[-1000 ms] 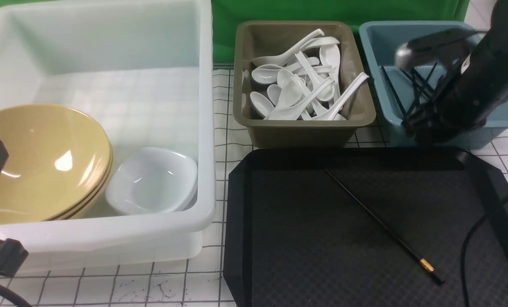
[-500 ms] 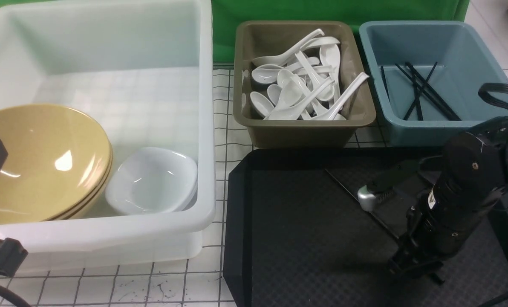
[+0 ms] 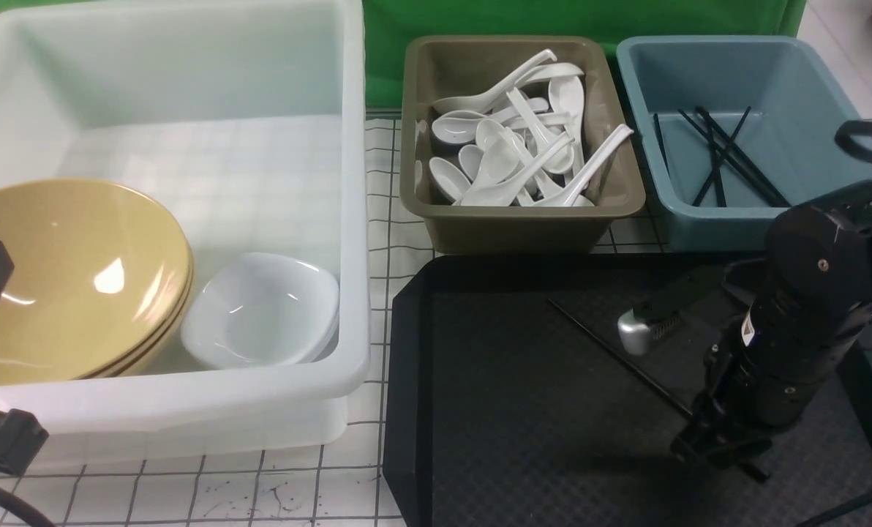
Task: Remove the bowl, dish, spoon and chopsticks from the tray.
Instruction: Use the right arm to grab a chopstick, then use the right arm to put a chopstick into the small storage box on the right
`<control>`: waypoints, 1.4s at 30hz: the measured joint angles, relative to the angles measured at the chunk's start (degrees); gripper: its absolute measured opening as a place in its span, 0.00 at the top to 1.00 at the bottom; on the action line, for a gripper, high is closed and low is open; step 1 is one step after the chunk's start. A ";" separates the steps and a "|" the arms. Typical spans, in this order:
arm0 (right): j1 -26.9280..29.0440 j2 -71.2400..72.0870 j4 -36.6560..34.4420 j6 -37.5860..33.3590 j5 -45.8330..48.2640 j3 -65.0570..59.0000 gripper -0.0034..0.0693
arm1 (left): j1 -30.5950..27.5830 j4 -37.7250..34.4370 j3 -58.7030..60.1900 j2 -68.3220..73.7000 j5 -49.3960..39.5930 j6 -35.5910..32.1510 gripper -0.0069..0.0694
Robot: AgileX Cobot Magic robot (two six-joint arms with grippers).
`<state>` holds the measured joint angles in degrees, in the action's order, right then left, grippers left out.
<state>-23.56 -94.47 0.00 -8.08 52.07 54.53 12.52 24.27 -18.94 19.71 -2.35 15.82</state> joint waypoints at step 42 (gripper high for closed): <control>17.93 -3.67 -0.38 3.98 -42.68 14.17 0.75 | 0.00 -0.06 0.00 0.00 -0.49 -0.35 0.92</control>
<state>-5.63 -98.14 -0.38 -4.10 9.38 68.70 12.52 24.21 -18.94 19.71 -2.85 15.47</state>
